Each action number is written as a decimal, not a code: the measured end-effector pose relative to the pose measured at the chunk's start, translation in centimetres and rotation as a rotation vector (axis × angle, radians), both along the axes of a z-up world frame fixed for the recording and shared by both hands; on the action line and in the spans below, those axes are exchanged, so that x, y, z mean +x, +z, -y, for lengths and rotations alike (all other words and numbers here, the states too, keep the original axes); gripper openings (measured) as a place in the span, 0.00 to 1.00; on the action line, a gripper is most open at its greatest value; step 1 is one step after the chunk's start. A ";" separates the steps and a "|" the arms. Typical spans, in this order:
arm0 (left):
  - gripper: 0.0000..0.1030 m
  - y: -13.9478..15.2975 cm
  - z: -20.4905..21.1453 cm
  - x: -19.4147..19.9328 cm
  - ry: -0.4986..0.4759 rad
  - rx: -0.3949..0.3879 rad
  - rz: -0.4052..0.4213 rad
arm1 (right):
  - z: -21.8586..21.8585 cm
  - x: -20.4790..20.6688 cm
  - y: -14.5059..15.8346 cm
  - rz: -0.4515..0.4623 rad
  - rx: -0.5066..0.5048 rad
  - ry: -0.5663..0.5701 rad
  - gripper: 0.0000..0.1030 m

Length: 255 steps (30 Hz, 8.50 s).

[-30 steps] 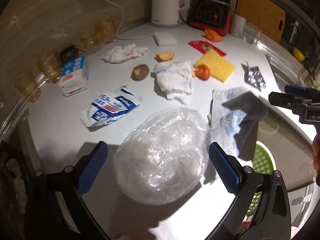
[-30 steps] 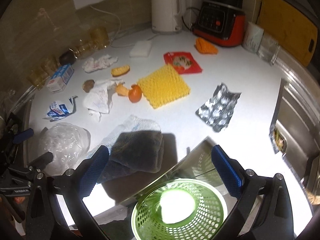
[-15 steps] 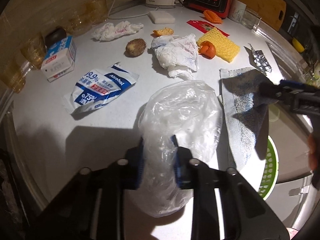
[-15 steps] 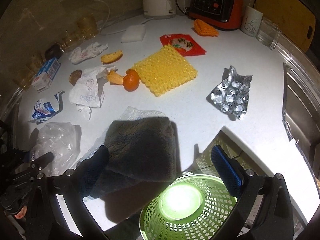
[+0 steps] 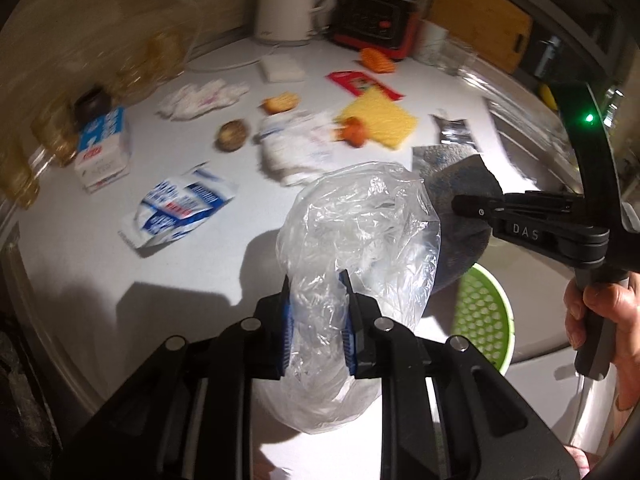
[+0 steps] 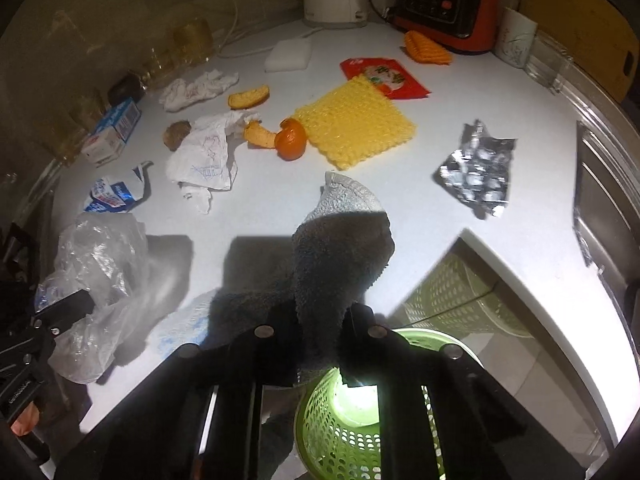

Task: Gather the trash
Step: 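Carry both over the green basket, release the bag with left while right drops the cloth, then grasp the alcohol wipes packet with the left gripper while the right grasps the white tissue, then carry both to the green basket and open both grippers to drop them, then grasp the silver foil packet with the right gripper while the left grasps the yellow foam net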

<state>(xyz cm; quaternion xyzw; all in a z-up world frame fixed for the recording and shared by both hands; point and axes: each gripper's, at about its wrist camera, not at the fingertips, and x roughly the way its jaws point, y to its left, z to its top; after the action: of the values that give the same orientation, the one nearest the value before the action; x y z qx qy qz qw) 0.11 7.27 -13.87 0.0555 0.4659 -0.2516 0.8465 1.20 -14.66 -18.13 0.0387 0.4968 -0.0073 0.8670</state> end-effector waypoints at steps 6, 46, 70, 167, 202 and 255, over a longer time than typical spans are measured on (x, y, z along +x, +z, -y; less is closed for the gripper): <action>0.19 1.7 5.3 -4.1 -0.130 -0.025 0.007 | 4.5 -5.8 4.5 0.058 -0.052 -0.058 0.13; 0.93 2.4 13.1 -9.8 0.261 0.026 0.021 | 15.2 -16.9 3.7 0.084 0.044 0.220 0.85; 0.93 -1.1 -4.9 8.4 0.511 0.080 0.034 | 4.6 -3.3 8.1 0.178 0.079 0.202 0.97; 0.58 -8.2 25.3 -8.4 -0.058 0.062 -0.193 | 18.7 -17.6 6.3 0.118 0.085 0.051 0.10; 0.93 0.3 9.8 -0.2 0.261 0.024 -0.026 | 13.8 -10.7 3.2 0.059 0.121 0.062 0.86; 0.47 -6.4 24.1 21.2 -0.375 0.281 0.078 | 16.5 8.8 0.5 0.038 0.084 -0.362 0.48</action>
<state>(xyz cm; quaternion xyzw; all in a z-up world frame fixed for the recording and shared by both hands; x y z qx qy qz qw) 21.30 -16.79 -20.32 0.2682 0.4449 -0.3349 0.7861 10.01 -31.11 -17.67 0.1636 0.4652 -0.1416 0.8584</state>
